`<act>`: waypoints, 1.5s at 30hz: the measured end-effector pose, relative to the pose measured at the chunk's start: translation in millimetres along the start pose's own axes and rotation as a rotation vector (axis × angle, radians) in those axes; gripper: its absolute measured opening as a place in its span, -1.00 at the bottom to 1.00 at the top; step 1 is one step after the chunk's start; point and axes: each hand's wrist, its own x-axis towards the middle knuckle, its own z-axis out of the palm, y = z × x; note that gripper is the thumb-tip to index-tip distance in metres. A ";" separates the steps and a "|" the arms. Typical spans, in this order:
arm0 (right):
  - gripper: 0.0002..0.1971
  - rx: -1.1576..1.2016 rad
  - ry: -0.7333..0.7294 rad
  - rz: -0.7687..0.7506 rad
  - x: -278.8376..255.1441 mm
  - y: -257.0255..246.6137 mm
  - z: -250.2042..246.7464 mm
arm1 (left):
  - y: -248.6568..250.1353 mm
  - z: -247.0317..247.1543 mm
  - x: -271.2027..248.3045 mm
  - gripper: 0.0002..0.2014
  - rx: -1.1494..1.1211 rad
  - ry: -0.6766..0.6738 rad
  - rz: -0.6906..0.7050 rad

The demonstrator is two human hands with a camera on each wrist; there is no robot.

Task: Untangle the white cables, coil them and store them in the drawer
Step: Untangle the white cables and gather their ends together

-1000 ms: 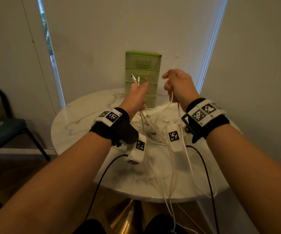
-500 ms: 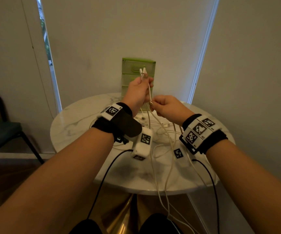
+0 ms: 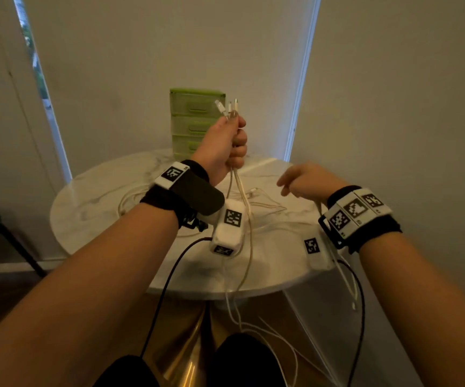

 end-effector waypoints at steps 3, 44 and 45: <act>-0.76 0.248 0.159 -0.157 -8.2 -7.7 3.4 | -7.1 19.0 -2.1 -0.70 -0.070 -0.079 -0.031; -0.61 0.280 0.107 -0.189 -57.3 39.1 27.0 | -17.5 44.7 -24.0 -0.70 -0.058 -0.028 0.079; -0.62 0.149 0.187 -0.217 -53.7 39.5 20.3 | -15.3 48.2 -24.0 -0.70 -0.050 -0.038 0.096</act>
